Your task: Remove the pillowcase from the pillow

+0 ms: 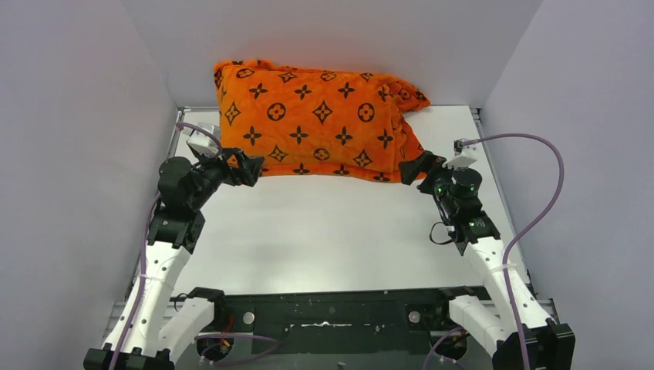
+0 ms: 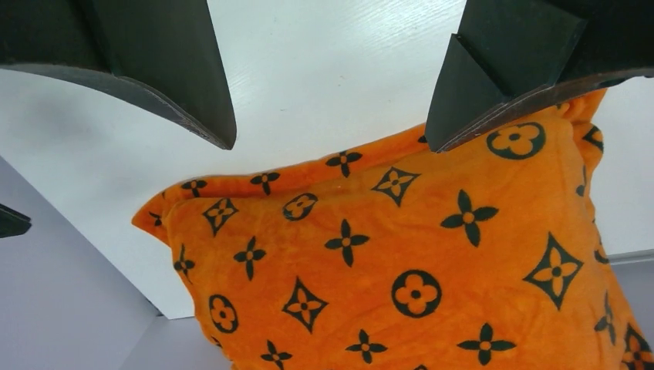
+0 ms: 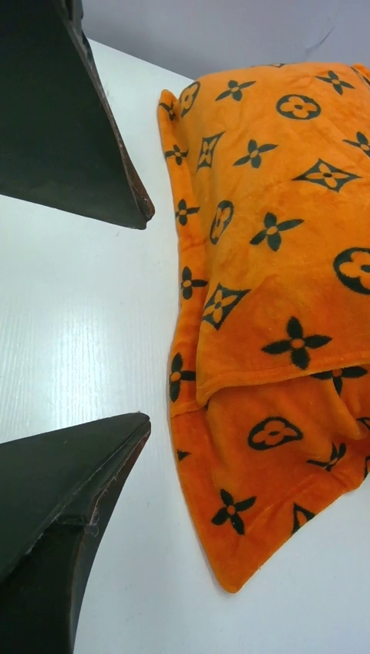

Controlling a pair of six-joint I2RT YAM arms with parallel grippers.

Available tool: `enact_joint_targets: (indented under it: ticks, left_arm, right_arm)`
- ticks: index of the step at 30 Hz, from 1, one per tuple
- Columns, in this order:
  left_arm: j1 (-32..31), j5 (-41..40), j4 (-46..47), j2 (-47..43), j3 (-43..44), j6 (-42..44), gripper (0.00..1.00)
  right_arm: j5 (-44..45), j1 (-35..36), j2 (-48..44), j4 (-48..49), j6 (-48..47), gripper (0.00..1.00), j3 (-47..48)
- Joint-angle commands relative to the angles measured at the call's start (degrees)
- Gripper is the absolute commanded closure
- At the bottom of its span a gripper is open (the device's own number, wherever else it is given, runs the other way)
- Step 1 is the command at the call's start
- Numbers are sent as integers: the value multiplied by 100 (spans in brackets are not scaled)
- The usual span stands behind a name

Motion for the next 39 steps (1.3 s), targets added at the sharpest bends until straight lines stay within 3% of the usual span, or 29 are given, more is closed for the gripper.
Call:
enact_joint_targets:
  ticks: [1,7,12,16,20,24,27,31,33,35,36,37,39]
  left_arm:
    - [32,-396,82,9,336,518,3]
    - [733,-684,249,559,758,794,3]
    - [1700,341,1210,1216,586,-204,3]
    - [1853,184,1658,1334,483,-678,3]
    - [1616,-1059,2464,1758,479,-845,3]
    - [889,-1557,2762,3190,1279,-691,10]
    - [194,-2478,2992,4014,1768,-208,13]
    - [103,-3076,3895,4974,1884,-509,16]
    - [52,-3449,3879,5286,2017,-720,15]
    - [7,-3946,2936,5664,2435,-1108,10]
    - [-84,-4018,2633,5738,2658,-1029,9]
    - [-340,-4118,2966,5822,2698,-467,9]
    - [-551,-4181,2316,6204,3331,-119,8]
  right_arm:
    - [273,18,11,287,117,2,180]
    - [280,18,30,215,-83,0,202]
    - [174,14,29,203,-117,0,246]
    - [167,6,-159,86,-264,0,279]
    - [107,5,-184,205,-203,0,184]
    - [-25,17,44,333,56,0,224]
    - [-131,18,88,383,168,0,257]
    - [-293,30,-70,387,265,0,173]
    - [-358,39,-227,374,286,0,44]
    - [-403,45,-349,421,320,0,-143]
    - [-443,41,-387,406,332,0,-199]
    - [-461,47,-424,372,339,0,-233]
    - [-558,47,-521,279,295,0,-279]
